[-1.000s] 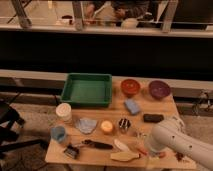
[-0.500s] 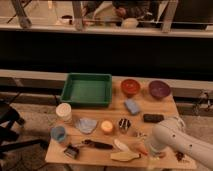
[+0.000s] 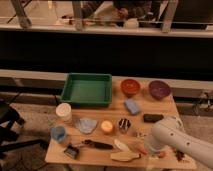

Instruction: Place pepper in paper cup

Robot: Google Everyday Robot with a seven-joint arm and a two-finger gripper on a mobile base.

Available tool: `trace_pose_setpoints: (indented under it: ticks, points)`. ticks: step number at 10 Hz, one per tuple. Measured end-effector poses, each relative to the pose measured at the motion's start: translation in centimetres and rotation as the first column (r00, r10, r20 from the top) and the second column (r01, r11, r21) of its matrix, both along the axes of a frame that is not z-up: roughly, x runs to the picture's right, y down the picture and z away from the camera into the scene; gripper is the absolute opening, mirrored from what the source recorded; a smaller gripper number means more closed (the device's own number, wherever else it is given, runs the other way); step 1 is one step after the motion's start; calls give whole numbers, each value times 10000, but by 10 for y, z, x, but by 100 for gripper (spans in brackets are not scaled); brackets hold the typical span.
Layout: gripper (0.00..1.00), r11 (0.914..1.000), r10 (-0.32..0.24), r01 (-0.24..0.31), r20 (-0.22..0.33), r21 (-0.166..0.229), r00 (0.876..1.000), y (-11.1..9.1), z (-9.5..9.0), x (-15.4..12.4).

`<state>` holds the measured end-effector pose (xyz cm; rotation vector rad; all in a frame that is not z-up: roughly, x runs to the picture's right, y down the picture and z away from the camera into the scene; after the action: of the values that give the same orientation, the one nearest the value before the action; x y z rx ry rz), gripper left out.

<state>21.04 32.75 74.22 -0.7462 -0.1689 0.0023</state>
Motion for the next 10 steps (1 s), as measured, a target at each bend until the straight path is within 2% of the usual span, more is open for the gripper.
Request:
trace_pose_setpoints:
  ticks: [4,6,7,10]
  points:
    - [68,9989,448,-444,-206,173,9988,-6,4,11]
    - [68,9979,611,-604,-292,230,9977,-8,5,14]
    - [64,9975,666,-658,-322,245,9973,-9,6,15]
    - [61,9972,718,-711,-309,226,9969,-8,6,16]
